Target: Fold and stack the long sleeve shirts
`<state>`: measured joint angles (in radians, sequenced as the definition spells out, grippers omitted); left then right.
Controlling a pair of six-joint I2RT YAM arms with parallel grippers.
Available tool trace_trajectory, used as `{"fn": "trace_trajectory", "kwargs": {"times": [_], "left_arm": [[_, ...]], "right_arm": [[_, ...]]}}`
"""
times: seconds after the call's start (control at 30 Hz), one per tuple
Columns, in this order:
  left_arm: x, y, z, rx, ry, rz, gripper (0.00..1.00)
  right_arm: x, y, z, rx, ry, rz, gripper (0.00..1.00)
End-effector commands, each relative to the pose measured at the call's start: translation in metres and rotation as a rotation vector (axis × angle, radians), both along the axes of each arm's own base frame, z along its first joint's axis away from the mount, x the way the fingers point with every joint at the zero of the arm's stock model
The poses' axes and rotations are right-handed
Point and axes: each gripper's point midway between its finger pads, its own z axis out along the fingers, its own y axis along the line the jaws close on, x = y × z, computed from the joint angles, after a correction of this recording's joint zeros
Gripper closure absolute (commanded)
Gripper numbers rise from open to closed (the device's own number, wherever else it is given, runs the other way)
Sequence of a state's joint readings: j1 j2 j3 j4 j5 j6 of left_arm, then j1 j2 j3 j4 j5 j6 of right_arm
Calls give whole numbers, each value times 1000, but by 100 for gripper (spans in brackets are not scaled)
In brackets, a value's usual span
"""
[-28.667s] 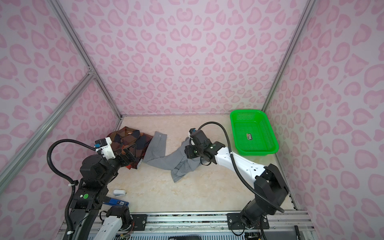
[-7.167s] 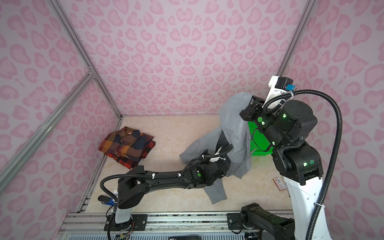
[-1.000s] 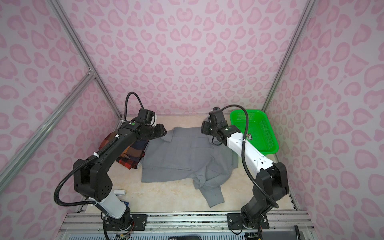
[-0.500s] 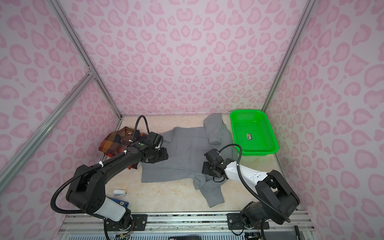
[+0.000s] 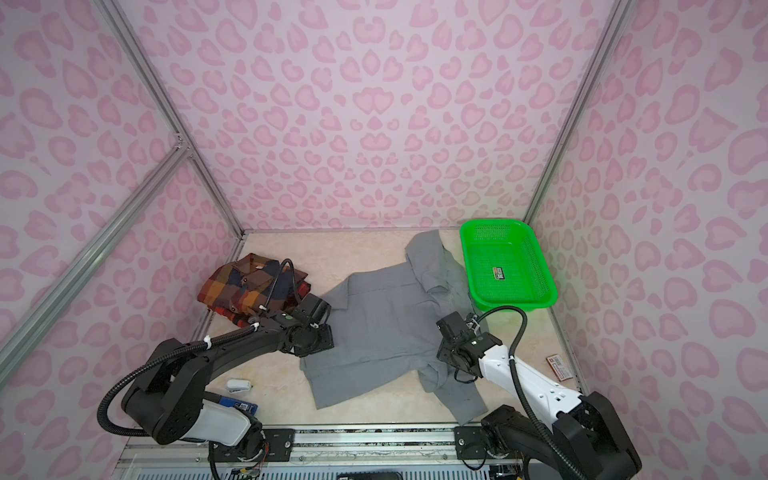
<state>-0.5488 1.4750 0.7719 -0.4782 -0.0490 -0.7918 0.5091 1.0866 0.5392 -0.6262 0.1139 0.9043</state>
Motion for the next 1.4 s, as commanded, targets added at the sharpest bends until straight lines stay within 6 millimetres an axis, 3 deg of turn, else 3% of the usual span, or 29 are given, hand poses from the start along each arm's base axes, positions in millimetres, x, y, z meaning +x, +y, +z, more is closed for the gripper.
{"fn": "trace_trajectory", "kwargs": {"times": [0.0, 0.1, 0.2, 0.4, 0.47, 0.53, 0.67, 0.83, 0.97, 1.17, 1.37], "left_arm": [[6, 2, 16, -8, -48, 18, 39], [32, -6, 48, 15, -126, -23, 37], [68, -15, 63, 82, -151, -61, 37], [135, -61, 55, 68, -158, -134, 39], [149, -69, 42, 89, -133, -154, 39], [157, -71, 29, 115, -107, -170, 40], [164, -58, 10, 179, -72, -161, 42], [164, -48, -6, 189, -32, -157, 54], [169, -42, -1, 215, -54, -153, 65], [172, -41, -5, 204, -30, -163, 96], [184, -34, 14, 177, -50, -151, 96]], "right_arm": [[-22, 1, -4, 14, 30, 39, 30], [-30, 11, -3, 46, 2, 41, 30], [-30, 17, 4, 49, -22, 49, 30], [-12, 22, 24, 12, -82, 73, 31], [-8, 27, 25, 21, -89, 91, 31], [-7, 33, 22, 38, -80, 99, 32], [-3, 37, 18, 32, -69, 120, 32], [5, 37, 25, 15, -104, 137, 33], [9, 37, 32, 15, -135, 154, 34], [7, 34, 34, 39, -153, 143, 34], [5, 27, 34, 61, -171, 119, 35]]}}
